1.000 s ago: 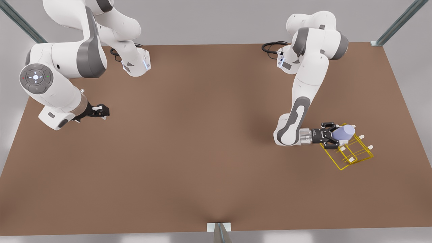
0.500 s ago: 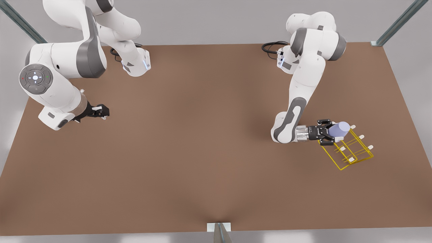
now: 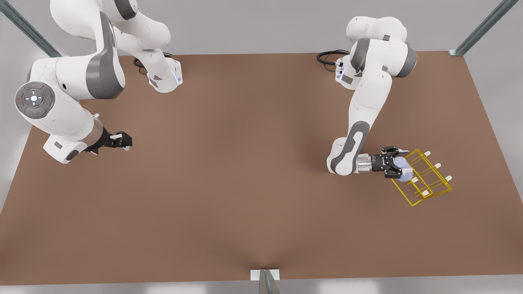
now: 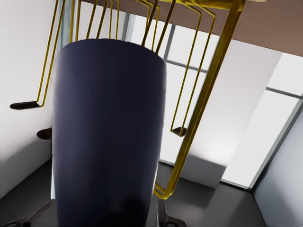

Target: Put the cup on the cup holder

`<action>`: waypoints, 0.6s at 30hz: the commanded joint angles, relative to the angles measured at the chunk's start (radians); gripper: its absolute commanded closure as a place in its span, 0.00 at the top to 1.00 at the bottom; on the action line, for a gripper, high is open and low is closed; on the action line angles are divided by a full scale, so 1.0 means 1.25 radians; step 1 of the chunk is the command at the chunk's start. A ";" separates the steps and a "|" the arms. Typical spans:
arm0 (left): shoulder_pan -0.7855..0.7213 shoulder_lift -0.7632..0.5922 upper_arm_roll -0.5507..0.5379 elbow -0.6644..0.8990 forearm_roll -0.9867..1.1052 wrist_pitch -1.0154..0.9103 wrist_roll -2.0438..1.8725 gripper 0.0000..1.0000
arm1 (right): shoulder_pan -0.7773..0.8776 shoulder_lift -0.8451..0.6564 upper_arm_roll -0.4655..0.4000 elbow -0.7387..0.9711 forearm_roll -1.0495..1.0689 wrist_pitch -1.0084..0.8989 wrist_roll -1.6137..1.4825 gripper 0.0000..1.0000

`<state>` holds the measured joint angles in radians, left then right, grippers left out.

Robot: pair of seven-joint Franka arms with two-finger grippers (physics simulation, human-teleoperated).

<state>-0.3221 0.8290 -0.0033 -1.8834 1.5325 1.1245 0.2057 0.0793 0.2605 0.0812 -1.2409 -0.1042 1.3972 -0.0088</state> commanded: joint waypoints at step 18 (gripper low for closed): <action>0.202 -0.532 -0.044 0.518 -1.219 0.209 -0.133 1.00 | 0.005 -0.001 0.001 -0.004 -0.006 -0.032 -0.004 1.00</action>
<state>-0.0717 0.1849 -0.0570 -1.2278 0.1122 1.3409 0.1906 0.0858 0.2605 0.0824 -1.2460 -0.1122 1.3609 -0.0125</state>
